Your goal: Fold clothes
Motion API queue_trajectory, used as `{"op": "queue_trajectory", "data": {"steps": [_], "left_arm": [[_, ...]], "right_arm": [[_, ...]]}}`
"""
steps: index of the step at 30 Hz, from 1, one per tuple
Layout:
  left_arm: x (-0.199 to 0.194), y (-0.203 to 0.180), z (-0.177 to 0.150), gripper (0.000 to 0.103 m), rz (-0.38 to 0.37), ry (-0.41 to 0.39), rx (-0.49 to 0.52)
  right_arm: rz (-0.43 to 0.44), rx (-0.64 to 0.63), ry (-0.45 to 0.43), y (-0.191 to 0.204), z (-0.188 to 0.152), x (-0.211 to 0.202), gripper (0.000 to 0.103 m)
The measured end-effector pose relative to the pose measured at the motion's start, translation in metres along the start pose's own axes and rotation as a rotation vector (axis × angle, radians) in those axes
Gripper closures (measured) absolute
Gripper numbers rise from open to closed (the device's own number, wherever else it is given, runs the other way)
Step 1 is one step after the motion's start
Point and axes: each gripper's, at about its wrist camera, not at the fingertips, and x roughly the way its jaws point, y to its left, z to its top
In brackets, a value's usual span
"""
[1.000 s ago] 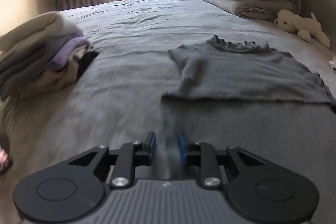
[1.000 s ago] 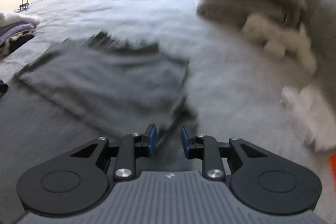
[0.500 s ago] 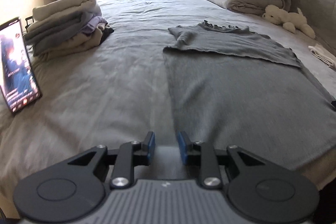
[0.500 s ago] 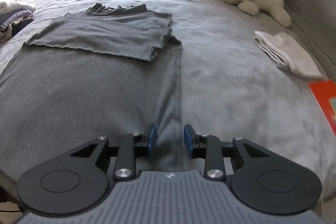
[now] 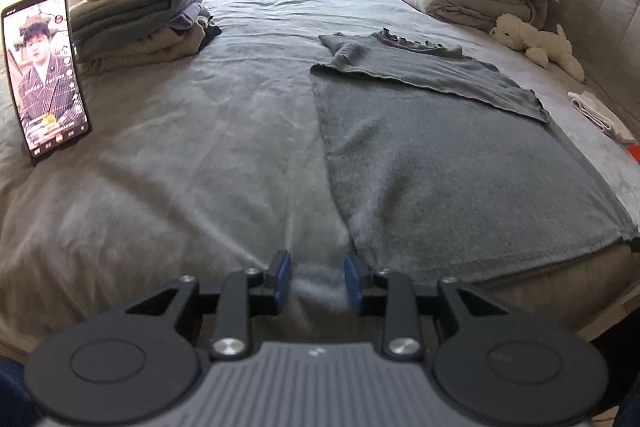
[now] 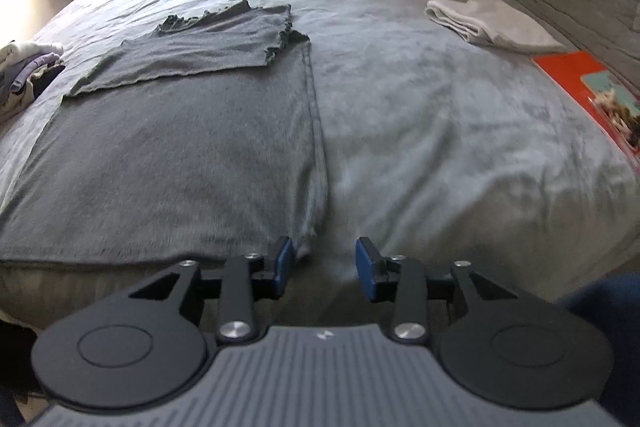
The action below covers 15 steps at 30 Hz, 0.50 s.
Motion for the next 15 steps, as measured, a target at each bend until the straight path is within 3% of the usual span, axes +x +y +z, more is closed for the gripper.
{"op": "queue_trajectory", "data": {"steps": [6, 8, 11, 15], "left_arm": [[-0.009, 0.015, -0.002, 0.063, -0.069, 0.011, -0.107], [-0.009, 0.018, -0.001, 0.060, -0.084, 0.008, -0.137], [-0.007, 0.014, 0.002, 0.053, -0.094, 0.004, -0.134], [-0.005, 0.010, 0.002, 0.050, -0.094, -0.001, -0.119]], "right_arm": [[0.046, 0.078, -0.064, -0.014, -0.003, -0.014, 0.061], [0.085, 0.146, -0.079, -0.025, -0.001, -0.018, 0.052], [0.149, 0.247, -0.087, -0.039, 0.001, -0.018, 0.052], [0.147, 0.257, -0.087, -0.039, 0.003, -0.015, 0.052]]}}
